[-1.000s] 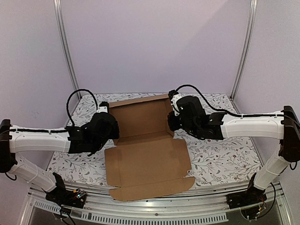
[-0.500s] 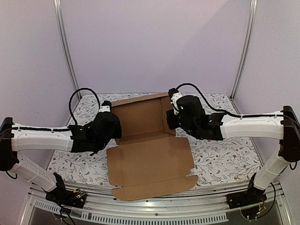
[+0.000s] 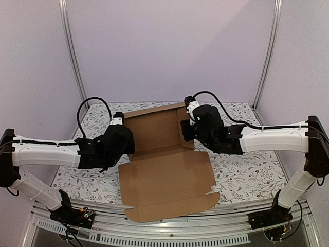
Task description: Fold the paper box
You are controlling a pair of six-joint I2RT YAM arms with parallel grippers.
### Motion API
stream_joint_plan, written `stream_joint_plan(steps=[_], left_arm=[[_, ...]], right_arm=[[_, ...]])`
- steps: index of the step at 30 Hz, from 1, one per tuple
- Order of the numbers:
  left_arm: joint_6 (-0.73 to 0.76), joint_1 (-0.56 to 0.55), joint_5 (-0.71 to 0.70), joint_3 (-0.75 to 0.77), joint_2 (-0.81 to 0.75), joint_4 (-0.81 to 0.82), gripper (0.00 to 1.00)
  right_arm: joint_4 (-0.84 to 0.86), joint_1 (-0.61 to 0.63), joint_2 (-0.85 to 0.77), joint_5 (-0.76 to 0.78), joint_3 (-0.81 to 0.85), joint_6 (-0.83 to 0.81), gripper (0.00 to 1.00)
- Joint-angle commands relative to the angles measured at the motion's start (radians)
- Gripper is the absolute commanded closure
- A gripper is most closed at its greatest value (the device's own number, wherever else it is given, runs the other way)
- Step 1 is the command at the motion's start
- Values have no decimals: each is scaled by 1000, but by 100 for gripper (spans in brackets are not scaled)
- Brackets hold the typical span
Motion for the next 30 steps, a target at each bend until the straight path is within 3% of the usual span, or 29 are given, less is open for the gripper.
stream_joint_plan(steps=[1, 3, 7, 8, 20, 25, 30], left_arm=[[49, -72, 109, 30, -20, 50, 100], [53, -76, 103, 29, -30, 46, 100], [46, -82, 108, 24, -56, 43, 100], [44, -84, 113, 23, -63, 45, 100], [40, -94, 136, 43, -70, 29, 100], [35, -93, 116, 42, -80, 25, 100], [27, -94, 96, 33, -93, 26, 100]], right_arm=[[86, 28, 37, -69, 12, -8, 61], [87, 28, 38, -70, 12, -8, 68], [87, 28, 41, -70, 9, -15, 99], [89, 28, 41, -71, 9, -17, 100], [120, 29, 12, -69, -25, -22, 100], [112, 31, 6, -70, -46, -4, 82], [111, 31, 2, -69, -86, 29, 79]])
